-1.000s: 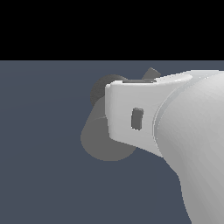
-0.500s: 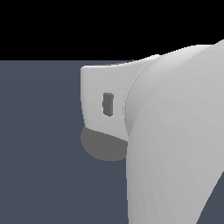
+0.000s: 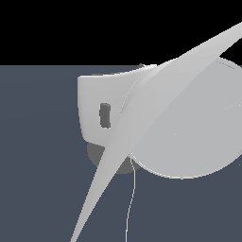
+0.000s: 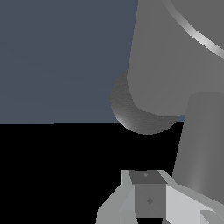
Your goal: Turn on the faucet by rotating a designated handle.
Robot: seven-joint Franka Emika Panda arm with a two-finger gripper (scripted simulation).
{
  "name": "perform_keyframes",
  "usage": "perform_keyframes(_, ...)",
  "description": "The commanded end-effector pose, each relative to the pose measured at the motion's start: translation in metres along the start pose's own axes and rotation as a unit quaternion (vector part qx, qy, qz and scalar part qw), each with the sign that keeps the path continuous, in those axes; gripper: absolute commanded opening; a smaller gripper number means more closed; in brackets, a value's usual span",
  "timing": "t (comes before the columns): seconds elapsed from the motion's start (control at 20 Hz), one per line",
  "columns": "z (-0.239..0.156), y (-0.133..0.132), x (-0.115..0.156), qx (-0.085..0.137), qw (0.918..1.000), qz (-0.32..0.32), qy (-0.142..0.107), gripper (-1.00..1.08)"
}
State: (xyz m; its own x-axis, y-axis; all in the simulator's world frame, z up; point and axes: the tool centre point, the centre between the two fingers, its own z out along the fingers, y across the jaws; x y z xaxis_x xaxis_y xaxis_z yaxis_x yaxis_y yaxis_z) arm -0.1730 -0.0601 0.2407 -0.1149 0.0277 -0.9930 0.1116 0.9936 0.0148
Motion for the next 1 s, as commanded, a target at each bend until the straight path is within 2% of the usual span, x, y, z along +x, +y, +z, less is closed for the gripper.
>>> perform_keyframes(0.0, 0.000, 0.022, -0.016, -0.018, 0.9996, -0.002, -0.022, -1.00)
perform_keyframes(0.95, -0.003, 0.078, -0.043, -0.031, 0.9981, -0.004, -0.053, -1.00)
